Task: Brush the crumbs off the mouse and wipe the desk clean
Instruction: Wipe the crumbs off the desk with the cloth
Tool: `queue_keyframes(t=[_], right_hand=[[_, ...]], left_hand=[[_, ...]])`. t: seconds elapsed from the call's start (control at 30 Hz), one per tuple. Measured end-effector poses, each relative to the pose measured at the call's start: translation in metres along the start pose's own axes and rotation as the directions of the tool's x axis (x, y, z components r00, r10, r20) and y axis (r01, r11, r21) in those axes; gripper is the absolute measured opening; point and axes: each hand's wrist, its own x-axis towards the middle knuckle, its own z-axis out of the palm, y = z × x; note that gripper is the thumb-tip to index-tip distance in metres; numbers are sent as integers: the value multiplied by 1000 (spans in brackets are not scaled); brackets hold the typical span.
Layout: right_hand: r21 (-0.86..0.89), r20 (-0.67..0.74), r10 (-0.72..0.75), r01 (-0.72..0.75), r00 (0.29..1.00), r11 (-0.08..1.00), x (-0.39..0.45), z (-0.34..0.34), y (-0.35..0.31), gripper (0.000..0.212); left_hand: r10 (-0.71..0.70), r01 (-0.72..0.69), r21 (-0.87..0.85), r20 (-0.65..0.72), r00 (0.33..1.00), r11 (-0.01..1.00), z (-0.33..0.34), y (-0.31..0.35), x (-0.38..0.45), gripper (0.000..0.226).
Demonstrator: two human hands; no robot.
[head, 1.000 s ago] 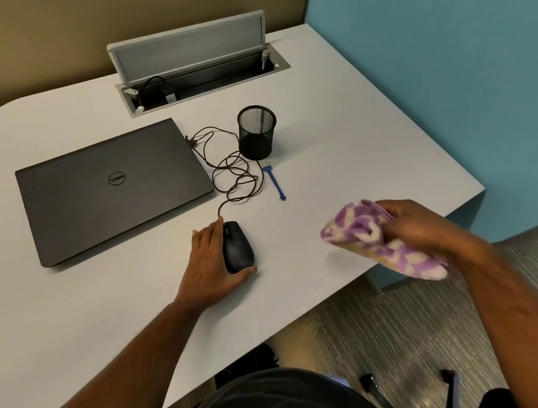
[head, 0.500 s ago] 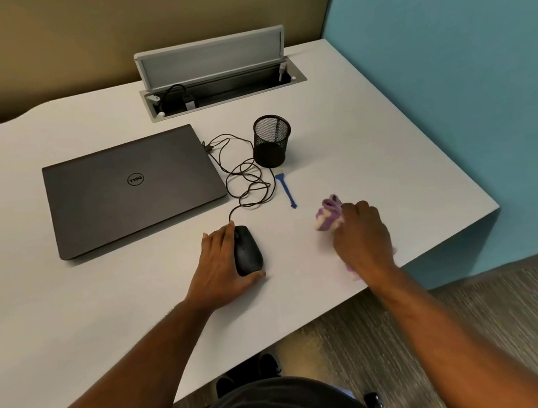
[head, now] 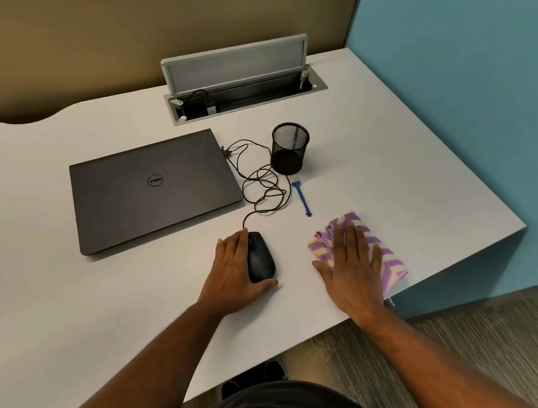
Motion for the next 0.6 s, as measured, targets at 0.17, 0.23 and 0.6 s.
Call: queue_keyframes(t=[0.17, 0.23, 0.6], right_hand=[[-5, -7, 13, -13, 1000, 1000, 1, 4, 0, 92], [-6, -13, 10, -10, 1000, 1000, 1, 5, 1, 92], [69, -121, 20, -12, 992, 998, 21, -10, -9, 86]], left_hand=[[-7, 6, 28, 14, 1000, 1000, 0, 0, 0, 123], [-6, 5, 37, 22, 1000, 999, 0, 1, 0, 123], [-36, 37, -18, 48, 998, 999, -7, 2, 1, 119]])
